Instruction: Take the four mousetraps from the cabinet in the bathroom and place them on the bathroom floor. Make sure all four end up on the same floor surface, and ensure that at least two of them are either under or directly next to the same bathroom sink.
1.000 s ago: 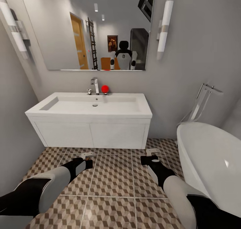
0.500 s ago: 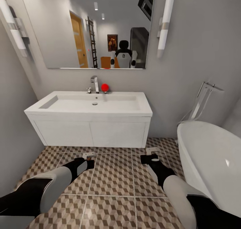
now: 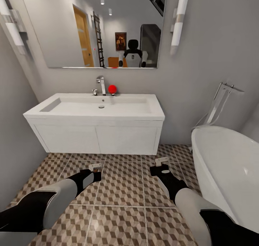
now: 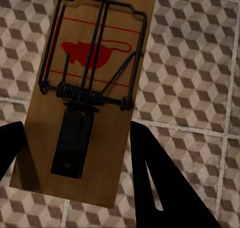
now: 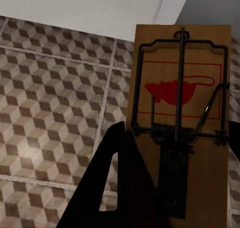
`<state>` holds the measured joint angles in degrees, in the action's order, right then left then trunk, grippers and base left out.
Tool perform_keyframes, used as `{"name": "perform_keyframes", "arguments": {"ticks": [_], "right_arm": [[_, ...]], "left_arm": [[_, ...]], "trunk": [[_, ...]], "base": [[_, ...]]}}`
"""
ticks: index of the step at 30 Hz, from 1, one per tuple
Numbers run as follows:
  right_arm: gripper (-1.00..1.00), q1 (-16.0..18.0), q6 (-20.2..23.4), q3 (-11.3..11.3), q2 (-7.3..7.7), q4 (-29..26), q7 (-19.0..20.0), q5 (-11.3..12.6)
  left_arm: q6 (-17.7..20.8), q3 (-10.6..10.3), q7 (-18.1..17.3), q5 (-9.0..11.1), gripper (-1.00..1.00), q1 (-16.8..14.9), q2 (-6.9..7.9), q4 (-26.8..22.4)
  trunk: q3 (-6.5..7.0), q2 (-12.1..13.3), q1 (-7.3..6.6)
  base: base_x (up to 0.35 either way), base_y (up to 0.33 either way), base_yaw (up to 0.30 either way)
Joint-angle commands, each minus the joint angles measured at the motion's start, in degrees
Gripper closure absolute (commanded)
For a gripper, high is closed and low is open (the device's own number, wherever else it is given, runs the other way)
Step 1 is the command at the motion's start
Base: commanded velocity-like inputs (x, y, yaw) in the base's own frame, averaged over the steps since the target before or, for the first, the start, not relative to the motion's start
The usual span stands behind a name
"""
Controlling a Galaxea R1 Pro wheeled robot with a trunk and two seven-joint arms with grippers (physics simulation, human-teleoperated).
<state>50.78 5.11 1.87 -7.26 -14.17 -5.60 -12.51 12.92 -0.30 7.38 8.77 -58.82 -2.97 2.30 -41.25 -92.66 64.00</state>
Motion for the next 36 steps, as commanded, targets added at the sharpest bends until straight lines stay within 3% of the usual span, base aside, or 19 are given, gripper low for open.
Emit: {"name": "perform_keyframes", "arguments": {"ticks": [1, 22, 29, 36], "right_arm": [[1.0, 0.0, 0.4, 0.2, -0.04, -0.1, -0.1, -0.6], [1.0, 0.0, 0.4, 0.1, -0.04, -0.2, 0.0, -0.6], [1.0, 0.0, 0.7, 0.2, -0.04, -0.2, 0.0, -0.5], [1.0, 0.2, 8.4, 0.5, -0.08, -3.4, 0.0, -0.3]], "left_arm": [[0.1, -0.1, 0.3, 0.3, 1.0, -0.1, -0.02, 0.1], [-0.1, 0.0, 0.3, 0.3, 1.0, -0.1, 0.24, 0.0], [0.3, 0.2, 0.3, 0.3, 1.0, -0.1, 0.22, -2.1], [4.4, 0.3, 0.3, 0.4, 1.0, -0.1, 0.19, -5.3]], "trunk": [[-0.33, -0.4, 0.22], [-6.08, -8.9, 4.83], [-8.0, -11.7, 6.37], [-9.92, -14.5, 7.91]], "base": [[0.0, 0.0, 0.0], [0.0, 0.0, 0.0], [0.0, 0.0, 0.0], [0.0, 0.0, 0.0]]}}
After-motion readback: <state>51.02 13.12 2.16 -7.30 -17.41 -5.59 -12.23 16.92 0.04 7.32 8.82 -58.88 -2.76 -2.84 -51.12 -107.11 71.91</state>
